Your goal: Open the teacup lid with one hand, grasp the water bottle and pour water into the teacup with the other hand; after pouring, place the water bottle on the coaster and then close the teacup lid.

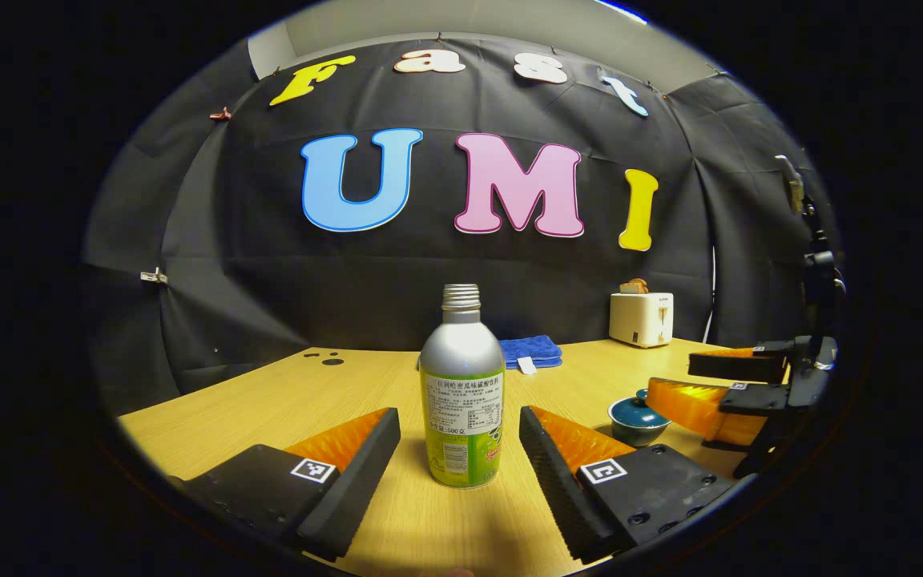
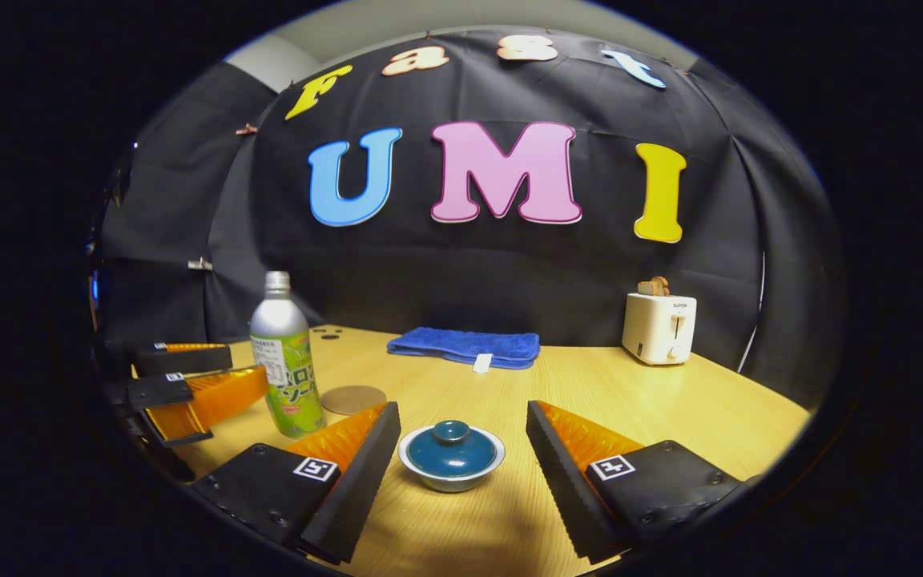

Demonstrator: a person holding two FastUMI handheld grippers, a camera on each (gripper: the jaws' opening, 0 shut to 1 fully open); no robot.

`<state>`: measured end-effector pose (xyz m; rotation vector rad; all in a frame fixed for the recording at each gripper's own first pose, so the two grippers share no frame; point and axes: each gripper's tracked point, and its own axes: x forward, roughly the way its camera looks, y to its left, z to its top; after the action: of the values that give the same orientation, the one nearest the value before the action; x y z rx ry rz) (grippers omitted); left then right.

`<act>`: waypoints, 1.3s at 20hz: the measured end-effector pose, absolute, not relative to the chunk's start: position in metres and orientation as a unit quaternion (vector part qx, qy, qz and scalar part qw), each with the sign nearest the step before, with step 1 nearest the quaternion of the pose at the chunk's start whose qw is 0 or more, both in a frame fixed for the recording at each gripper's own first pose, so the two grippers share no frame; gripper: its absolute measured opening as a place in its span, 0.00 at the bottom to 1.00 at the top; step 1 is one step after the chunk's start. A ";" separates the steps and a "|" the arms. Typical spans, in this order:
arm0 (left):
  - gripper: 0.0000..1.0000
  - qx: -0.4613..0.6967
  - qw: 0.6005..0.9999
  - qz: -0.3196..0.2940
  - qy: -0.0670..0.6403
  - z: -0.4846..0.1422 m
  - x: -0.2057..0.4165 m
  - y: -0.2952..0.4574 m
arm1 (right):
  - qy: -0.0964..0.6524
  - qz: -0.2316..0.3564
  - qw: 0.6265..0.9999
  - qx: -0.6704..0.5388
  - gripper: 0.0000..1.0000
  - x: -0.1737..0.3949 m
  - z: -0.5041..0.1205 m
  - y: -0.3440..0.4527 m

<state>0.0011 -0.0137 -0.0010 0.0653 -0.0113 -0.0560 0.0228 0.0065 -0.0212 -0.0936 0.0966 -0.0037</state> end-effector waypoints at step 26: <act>0.95 0.033 0.999 -0.028 -0.006 -0.002 0.002 -0.013 | 0.087 0.039 0.995 -0.024 0.25 0.052 -0.029 0.011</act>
<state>0.0022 -0.0126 -0.0019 0.0655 -0.0123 -0.0570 0.0515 0.0106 -0.0286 -0.0475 0.1735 0.0779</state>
